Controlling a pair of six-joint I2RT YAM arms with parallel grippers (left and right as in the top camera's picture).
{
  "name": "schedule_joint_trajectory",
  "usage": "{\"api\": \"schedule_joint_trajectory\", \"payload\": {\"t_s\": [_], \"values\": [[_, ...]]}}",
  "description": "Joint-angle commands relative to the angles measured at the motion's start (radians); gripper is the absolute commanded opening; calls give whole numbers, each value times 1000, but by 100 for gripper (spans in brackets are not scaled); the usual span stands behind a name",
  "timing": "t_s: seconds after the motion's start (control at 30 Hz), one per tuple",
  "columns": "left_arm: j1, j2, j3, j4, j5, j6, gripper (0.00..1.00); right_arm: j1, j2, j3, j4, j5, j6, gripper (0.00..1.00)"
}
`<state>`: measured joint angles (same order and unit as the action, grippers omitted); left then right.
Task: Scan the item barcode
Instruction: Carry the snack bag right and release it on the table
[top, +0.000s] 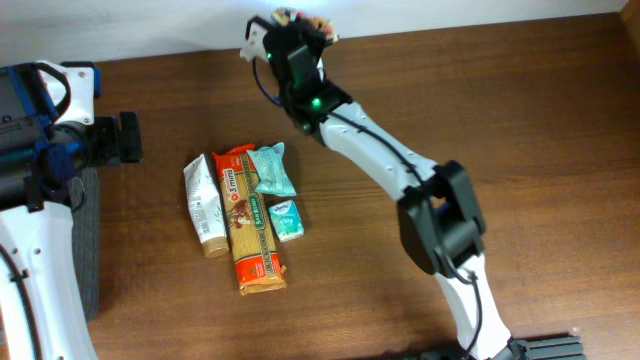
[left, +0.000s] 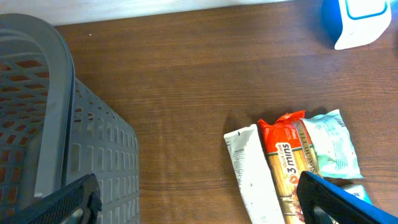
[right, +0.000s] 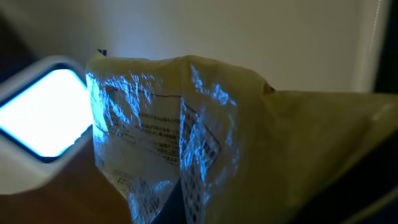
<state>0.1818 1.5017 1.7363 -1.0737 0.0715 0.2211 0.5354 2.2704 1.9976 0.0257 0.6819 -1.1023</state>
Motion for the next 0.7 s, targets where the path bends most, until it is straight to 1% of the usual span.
{"api": "schedule_joint_trajectory", "payload": {"t_s": [0.0, 0.07, 0.17, 0.2, 0.23, 0.27, 0.3, 0.33, 0.4, 0.43, 0.47, 0.53, 0.6, 0.67], "values": [[3, -11, 0, 2, 11, 13, 99, -14, -214, 11, -40, 45, 40, 4], [3, -11, 0, 2, 11, 13, 99, -14, -299, 11, -159, 38, 138, 4], [3, -11, 0, 2, 11, 13, 99, -32, -426, 11, -435, -45, 376, 4], [3, -11, 0, 2, 11, 13, 99, -52, -483, 11, -564, -122, 505, 4], [3, -11, 0, 2, 11, 13, 99, -75, -530, 11, -672, -218, 590, 4], [3, -11, 0, 2, 11, 13, 99, -107, -575, 11, -773, -332, 659, 4], [3, -11, 0, 2, 11, 13, 99, -139, -605, 11, -839, -417, 698, 4], [3, -11, 0, 2, 11, 13, 99, -209, -651, 11, -941, -575, 764, 4], [3, -11, 0, 2, 11, 13, 99, -319, -690, 11, -1054, -774, 821, 4], [3, -11, 0, 2, 11, 13, 99, -414, -703, 11, -1139, -906, 862, 4], [3, -11, 0, 2, 11, 13, 99, -505, -702, 10, -1212, -995, 887, 4], [3, -11, 0, 2, 11, 13, 99, -623, -684, 0, -1303, -1091, 901, 4], [3, -11, 0, 2, 11, 13, 99, -770, -629, -41, -1389, -1187, 901, 4], [3, -11, 0, 2, 11, 13, 99, -844, -584, -106, -1390, -1202, 901, 4]]}}
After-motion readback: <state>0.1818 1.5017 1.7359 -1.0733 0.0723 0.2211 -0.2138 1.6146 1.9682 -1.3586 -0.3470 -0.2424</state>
